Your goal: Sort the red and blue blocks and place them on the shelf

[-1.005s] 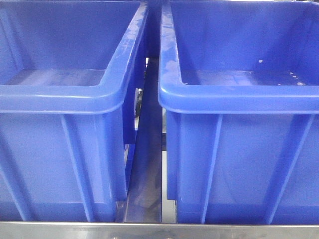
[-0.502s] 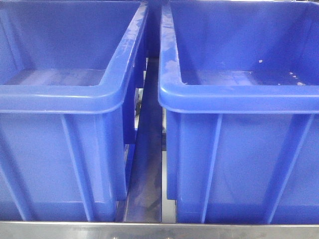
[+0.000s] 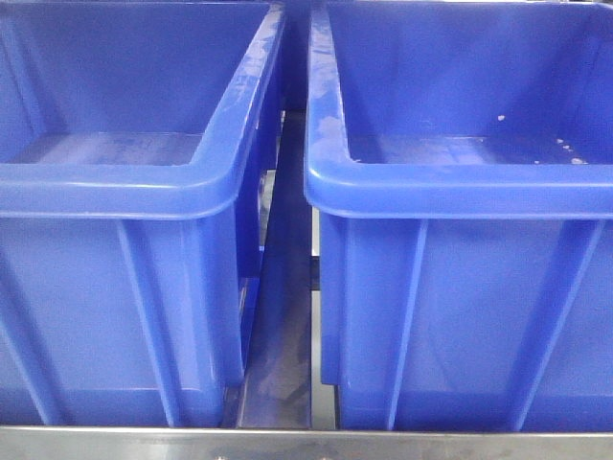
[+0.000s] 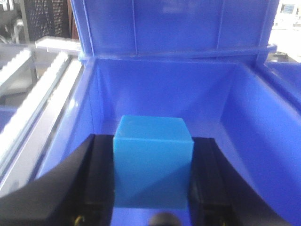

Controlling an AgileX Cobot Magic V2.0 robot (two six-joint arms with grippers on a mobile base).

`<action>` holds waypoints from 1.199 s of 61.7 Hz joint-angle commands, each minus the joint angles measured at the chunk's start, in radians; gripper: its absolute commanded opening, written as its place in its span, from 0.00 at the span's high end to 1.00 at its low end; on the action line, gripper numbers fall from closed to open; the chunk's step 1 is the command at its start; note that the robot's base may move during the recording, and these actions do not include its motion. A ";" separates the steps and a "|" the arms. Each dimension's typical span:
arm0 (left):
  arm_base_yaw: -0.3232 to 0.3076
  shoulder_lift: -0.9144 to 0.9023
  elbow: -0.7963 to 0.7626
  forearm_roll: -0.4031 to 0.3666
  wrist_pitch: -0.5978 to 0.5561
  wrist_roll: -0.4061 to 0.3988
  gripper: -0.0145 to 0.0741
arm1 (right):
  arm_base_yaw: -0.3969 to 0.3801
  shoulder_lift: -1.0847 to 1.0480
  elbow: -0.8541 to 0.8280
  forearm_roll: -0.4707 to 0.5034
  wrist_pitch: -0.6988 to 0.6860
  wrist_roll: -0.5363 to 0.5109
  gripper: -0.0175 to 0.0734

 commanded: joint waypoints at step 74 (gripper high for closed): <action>-0.173 0.545 -0.181 -0.014 -0.248 0.022 0.09 | 0.067 0.475 -0.177 -0.003 -0.251 -0.007 0.12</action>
